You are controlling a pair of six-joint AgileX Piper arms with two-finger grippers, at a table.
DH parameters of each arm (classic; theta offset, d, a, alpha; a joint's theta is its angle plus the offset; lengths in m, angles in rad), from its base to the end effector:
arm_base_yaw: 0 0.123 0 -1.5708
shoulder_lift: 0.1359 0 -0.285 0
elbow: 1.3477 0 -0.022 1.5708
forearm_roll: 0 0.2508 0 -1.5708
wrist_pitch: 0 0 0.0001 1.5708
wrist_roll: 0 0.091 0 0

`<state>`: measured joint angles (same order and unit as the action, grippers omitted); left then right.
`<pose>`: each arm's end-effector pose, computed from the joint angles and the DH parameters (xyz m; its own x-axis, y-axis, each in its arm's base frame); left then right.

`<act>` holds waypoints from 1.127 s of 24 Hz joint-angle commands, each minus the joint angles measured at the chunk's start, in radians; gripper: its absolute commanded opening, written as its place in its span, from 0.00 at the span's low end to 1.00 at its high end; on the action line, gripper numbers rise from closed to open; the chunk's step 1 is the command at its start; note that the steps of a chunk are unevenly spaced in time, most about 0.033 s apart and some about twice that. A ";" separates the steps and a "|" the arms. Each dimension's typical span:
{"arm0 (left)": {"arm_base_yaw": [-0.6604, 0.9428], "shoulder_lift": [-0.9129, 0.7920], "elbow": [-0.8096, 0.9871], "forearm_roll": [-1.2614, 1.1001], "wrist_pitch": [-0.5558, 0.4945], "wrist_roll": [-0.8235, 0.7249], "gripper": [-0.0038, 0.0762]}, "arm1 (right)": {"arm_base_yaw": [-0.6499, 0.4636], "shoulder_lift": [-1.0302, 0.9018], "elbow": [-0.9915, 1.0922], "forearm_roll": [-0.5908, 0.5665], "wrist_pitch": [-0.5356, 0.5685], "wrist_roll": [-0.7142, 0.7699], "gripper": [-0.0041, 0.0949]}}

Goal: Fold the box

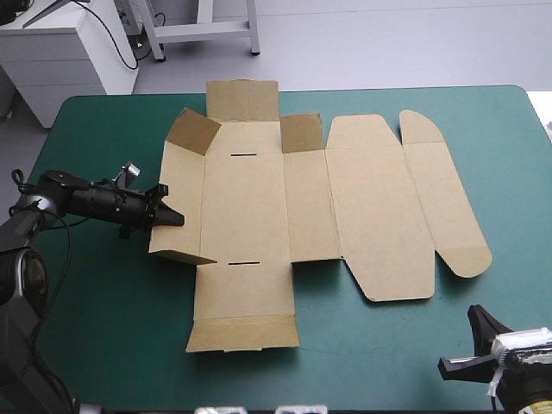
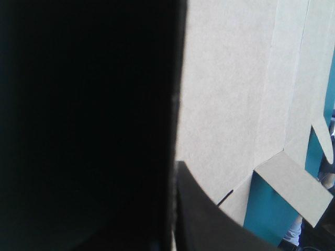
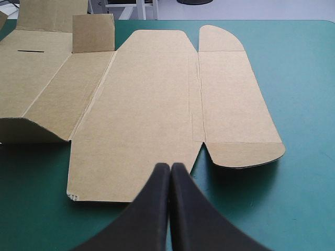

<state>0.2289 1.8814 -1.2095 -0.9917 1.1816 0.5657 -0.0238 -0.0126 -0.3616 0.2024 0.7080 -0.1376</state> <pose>0.3545 0.0102 0.2025 -0.9755 -0.2014 -0.0892 -0.0607 0.6350 -0.7701 0.0199 0.0114 0.2682 -0.2359 0.0225 -0.9715 -0.0995 0.9939 0.0472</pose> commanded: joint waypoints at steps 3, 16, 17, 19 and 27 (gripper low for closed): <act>-0.003 -0.046 -0.034 -0.046 0.112 -0.060 0.04 | 0.003 -0.023 -0.034 0.005 -0.070 -0.004 0.02; -0.300 -0.048 -0.423 0.684 0.112 -0.098 0.04 | 0.003 -0.023 -0.034 0.005 -0.070 -0.004 0.02; -0.337 -0.048 -0.460 0.734 0.112 -0.098 0.04 | 0.003 -0.023 -0.034 0.005 -0.070 -0.004 0.02; -0.395 -0.048 -0.519 0.871 0.107 -0.076 0.04 | 0.003 -0.023 -0.034 0.005 -0.070 -0.004 0.02; -0.643 -0.048 -0.655 1.405 -0.077 0.040 0.04 | 0.003 -0.023 -0.034 0.005 -0.070 -0.004 0.02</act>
<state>-0.3735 1.8834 -1.8266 0.3144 1.1974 0.6031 -0.0238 -0.0126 -0.3616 0.2024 0.7080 -0.1376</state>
